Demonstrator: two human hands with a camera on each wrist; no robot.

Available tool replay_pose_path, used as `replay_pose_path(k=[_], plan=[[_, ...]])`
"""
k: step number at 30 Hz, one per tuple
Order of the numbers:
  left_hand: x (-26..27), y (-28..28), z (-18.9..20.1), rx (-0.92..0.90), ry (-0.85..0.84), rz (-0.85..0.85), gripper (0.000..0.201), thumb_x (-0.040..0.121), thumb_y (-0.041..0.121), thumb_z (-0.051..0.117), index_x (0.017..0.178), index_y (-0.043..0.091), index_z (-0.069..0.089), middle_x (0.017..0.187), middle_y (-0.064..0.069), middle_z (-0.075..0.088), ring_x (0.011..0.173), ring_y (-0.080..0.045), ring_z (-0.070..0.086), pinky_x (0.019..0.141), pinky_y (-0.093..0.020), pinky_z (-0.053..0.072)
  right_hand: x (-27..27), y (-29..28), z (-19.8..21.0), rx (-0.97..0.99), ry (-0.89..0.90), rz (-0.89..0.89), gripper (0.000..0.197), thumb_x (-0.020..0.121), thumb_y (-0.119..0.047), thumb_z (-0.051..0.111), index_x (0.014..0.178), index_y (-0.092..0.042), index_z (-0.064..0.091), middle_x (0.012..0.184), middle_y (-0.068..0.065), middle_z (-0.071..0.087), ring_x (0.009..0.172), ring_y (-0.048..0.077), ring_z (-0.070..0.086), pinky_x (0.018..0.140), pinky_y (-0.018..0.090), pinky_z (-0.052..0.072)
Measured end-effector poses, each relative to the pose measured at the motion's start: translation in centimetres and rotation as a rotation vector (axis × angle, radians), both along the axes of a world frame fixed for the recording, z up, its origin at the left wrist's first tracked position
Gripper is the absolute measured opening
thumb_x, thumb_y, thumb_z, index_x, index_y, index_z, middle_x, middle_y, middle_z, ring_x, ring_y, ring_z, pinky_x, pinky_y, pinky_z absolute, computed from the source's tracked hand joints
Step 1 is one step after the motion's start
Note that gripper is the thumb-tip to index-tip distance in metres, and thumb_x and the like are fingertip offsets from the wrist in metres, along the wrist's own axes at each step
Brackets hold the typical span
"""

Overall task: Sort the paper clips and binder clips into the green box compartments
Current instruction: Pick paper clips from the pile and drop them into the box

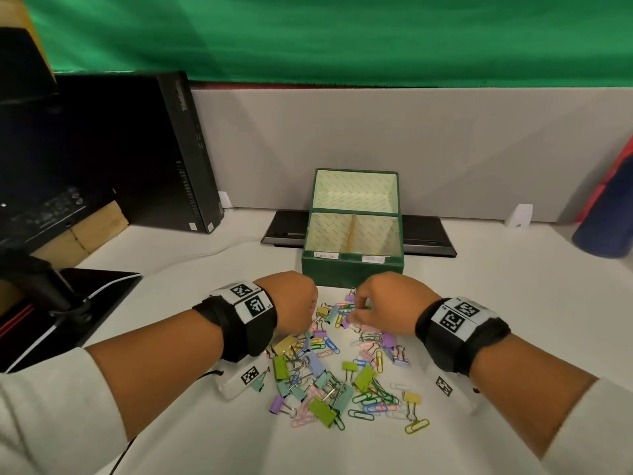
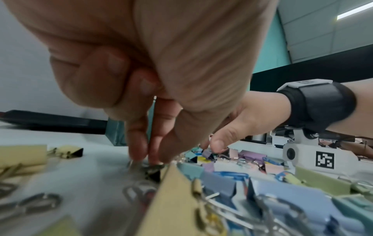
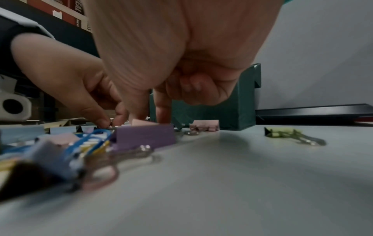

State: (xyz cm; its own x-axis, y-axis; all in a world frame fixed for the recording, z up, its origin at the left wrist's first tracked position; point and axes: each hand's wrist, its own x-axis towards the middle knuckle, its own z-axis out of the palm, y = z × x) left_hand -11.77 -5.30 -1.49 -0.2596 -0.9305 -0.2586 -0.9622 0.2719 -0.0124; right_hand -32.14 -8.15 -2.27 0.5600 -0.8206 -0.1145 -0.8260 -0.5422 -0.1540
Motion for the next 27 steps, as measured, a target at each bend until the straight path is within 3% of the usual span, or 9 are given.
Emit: replay_pose_path(k=[2,5,11,14,19,24,27], plan=[[0.2,0.1,-0.2,-0.028,-0.046,-0.007,0.019,0.085,0.021,0.059,0.098,0.016,0.072,0.096,-0.004,0.070,0.087,-0.022,0.066,0.076,-0.030,0.056,0.5,-0.2,0.0,0.017,0.009,-0.027,0.027,0.087,-0.053,0.063,0.086,-0.026,0.069,0.088,-0.003,0.067,0.073,0.013,0.063,0.069,0.032,0.055],[0.4,0.5,-0.8,-0.052,-0.119,-0.050,0.025,0.087,0.019,0.058,0.108,0.018,0.071,0.104,-0.004,0.069,0.091,-0.023,0.066,0.075,-0.030,0.054,0.7,-0.2,0.1,0.086,-0.001,-0.053,0.016,0.089,-0.039,0.063,0.087,-0.026,0.072,0.091,-0.001,0.070,0.065,0.009,0.065,0.072,0.031,0.058],[0.4,0.6,-1.4,-0.049,-0.174,-0.114,0.032,0.087,0.012,0.056,0.117,0.018,0.062,0.110,-0.005,0.065,0.095,-0.025,0.064,0.074,-0.031,0.050,0.5,-0.6,-0.5,0.138,-0.018,-0.051,0.008,0.087,-0.032,0.060,0.085,-0.029,0.067,0.087,-0.007,0.069,0.070,0.013,0.069,0.074,0.033,0.060],[0.1,0.5,-1.0,-0.039,-0.187,-0.109,0.026,0.086,0.011,0.057,0.111,0.017,0.064,0.106,-0.005,0.065,0.092,-0.024,0.064,0.068,-0.029,0.046,0.4,-0.2,-0.5,0.109,-0.042,-0.022,0.003,0.085,-0.030,0.062,0.085,-0.027,0.062,0.086,-0.005,0.066,0.078,0.017,0.064,0.074,0.034,0.058],[-0.1,-0.3,-0.6,-0.020,-0.164,-0.094,0.017,0.087,0.018,0.056,0.092,0.016,0.071,0.092,-0.004,0.070,0.081,-0.022,0.066,0.061,-0.025,0.046,0.4,0.3,0.3,0.025,-0.213,-0.044,0.011,0.093,-0.031,0.054,0.086,-0.022,0.052,0.084,-0.005,0.056,0.069,0.014,0.054,0.060,0.028,0.043],[0.1,-0.6,-0.5,0.014,-0.136,-0.121,0.018,0.090,0.021,0.055,0.095,0.015,0.072,0.092,-0.004,0.069,0.080,-0.020,0.063,0.054,-0.020,0.036,0.2,0.3,0.7,0.002,-0.326,-0.108,0.013,0.101,-0.024,0.038,0.092,-0.018,0.044,0.079,-0.004,0.046,0.069,0.010,0.045,0.057,0.027,0.035],[0.0,-0.3,-0.4,0.033,-0.087,-0.091,0.017,0.087,0.026,0.058,0.090,0.014,0.069,0.089,-0.006,0.069,0.078,-0.021,0.062,0.062,-0.028,0.048,0.1,0.4,0.8,0.009,-0.311,-0.106,0.013,0.102,-0.024,0.037,0.092,-0.019,0.042,0.077,-0.003,0.046,0.067,0.011,0.044,0.055,0.026,0.033]])
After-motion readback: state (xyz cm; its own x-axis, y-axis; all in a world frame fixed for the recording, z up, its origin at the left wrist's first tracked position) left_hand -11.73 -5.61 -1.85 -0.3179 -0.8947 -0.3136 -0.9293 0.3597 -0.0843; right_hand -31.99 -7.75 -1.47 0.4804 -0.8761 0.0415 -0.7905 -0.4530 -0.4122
